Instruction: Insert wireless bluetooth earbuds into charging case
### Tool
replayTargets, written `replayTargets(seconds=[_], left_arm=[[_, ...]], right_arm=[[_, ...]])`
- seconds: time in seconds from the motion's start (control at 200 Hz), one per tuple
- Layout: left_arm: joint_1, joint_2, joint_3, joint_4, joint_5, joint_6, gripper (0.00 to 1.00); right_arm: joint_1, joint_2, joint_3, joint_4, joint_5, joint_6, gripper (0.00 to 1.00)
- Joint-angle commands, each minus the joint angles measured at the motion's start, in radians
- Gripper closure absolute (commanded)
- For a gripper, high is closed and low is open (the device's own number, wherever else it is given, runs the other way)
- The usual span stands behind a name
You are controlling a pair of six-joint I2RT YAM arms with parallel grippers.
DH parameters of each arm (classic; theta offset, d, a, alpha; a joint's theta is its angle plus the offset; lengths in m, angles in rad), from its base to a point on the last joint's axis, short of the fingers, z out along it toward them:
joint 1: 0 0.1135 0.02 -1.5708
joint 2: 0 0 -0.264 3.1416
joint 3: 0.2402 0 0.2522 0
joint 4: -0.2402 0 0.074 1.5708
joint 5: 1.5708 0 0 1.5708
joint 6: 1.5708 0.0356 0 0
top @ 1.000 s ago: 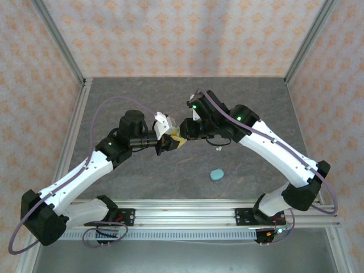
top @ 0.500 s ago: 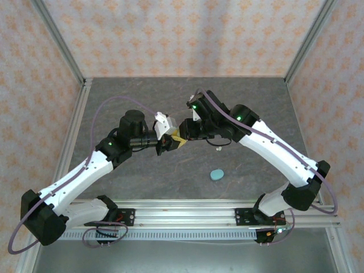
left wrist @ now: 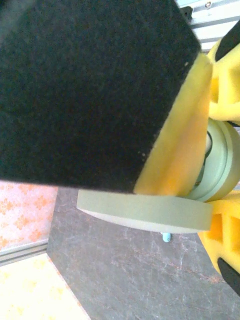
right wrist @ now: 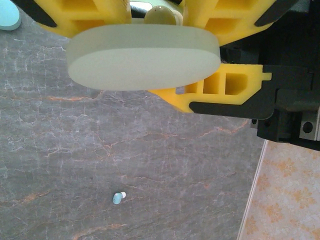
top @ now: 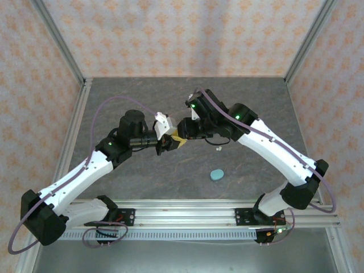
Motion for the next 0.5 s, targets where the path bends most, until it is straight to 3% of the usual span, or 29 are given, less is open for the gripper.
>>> replayTargets(seconds=[0.0, 0.495], left_arm=[[-0.007, 0.000, 0.035, 0.031, 0.009, 0.018, 1.00], [-0.006, 0.000, 0.032, 0.030, 0.007, 0.017, 1.00]], right_arm=[[0.006, 0.006, 0.041, 0.001, 0.003, 0.006, 0.69], [0.007, -0.020, 0.013, 0.042, -0.034, 0.023, 0.69]])
